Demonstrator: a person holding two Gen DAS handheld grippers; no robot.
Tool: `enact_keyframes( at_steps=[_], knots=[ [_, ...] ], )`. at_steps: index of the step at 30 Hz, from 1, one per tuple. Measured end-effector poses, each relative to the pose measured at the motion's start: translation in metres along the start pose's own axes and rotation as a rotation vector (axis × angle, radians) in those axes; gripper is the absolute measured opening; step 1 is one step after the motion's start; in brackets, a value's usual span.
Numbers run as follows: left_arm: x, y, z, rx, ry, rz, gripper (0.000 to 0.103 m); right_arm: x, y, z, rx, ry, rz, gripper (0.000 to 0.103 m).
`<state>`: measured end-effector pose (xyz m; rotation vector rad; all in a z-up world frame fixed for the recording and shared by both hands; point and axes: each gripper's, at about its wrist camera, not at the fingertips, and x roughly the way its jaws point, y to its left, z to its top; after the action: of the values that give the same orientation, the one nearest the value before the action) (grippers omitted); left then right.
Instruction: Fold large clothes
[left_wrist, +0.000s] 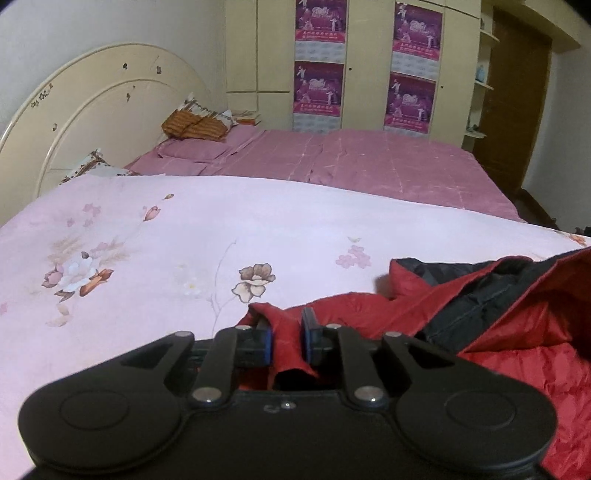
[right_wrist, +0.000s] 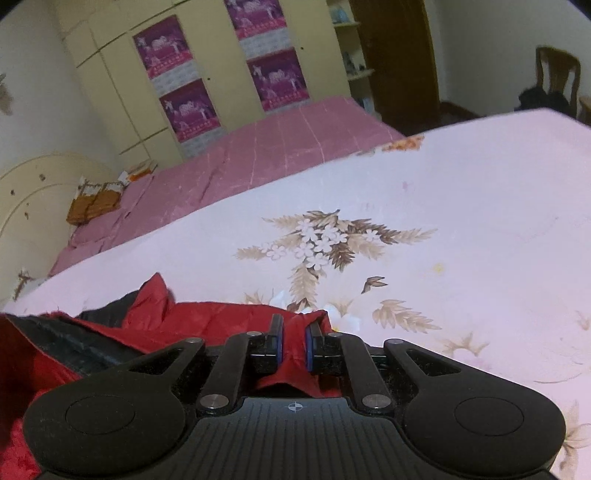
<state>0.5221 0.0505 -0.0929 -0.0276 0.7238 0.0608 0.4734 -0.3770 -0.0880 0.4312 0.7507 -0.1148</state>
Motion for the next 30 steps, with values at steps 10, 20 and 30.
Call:
enact_keyframes(
  at_steps=[10, 20, 30],
  knots=[
    [0.007, 0.027, 0.02, -0.248, 0.046, -0.094, 0.066, 0.001, 0.002, 0.019, -0.005, -0.098, -0.004, 0.082],
    [-0.005, 0.002, 0.0, -0.043, -0.062, -0.073, 0.08, 0.02, 0.04, -0.006, -0.201, -0.069, 0.004, 0.068],
    [0.024, -0.025, -0.045, 0.132, -0.035, 0.012, 0.083, 0.066, 0.05, -0.038, -0.335, -0.028, -0.097, 0.067]
  ],
)
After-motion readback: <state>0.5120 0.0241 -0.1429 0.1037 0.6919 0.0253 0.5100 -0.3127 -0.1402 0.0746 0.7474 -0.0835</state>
